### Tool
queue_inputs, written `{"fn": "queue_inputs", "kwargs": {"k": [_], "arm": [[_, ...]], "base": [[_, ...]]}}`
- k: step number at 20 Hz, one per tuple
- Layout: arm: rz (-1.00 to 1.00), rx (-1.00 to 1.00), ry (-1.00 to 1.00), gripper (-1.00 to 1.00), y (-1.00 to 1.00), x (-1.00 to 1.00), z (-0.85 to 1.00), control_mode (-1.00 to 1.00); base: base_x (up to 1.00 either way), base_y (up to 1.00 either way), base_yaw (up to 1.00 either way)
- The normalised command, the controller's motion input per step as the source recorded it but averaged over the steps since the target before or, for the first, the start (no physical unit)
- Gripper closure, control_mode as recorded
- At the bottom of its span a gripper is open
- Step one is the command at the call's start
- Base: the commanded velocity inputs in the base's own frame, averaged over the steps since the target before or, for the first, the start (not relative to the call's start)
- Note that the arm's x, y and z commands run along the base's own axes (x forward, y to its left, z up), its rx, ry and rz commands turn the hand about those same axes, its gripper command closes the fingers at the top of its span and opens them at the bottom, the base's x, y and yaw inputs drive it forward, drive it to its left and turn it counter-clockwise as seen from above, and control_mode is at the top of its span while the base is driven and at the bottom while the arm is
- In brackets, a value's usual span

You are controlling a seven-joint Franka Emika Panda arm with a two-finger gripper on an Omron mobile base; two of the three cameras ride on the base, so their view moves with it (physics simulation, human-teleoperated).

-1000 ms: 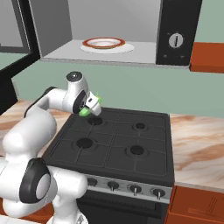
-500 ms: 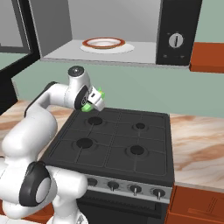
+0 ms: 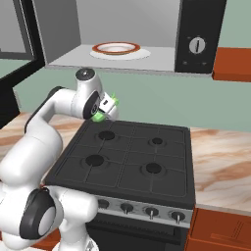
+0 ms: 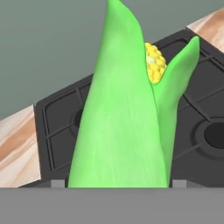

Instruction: Pick the corn from the counter and place it in the microwave. Then turn on the microwave.

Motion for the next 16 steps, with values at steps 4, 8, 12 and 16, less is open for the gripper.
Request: {"fn": "queue_inputs", "kwargs": {"k": [4,8,12,16], "arm": [[0.0,-0.01,-0.03,1.0,-0.06,-0.06,0.28,-1.0],[0.01,-0.02,-0.03,1.0,-0.07,-0.01,0.3,-1.0],[0.01,-0.03,-0.05,1.0,-0.08,0.0,0.3,-1.0],[0.01,-0.02,-0.06,1.0,-0.08,-0.01,0.31,-1.0]], "base": [[0.0,0.0,0.0],[0.0,0.0,0.0],[0.0,0.0,0.0],[0.0,0.0,0.0]]}}
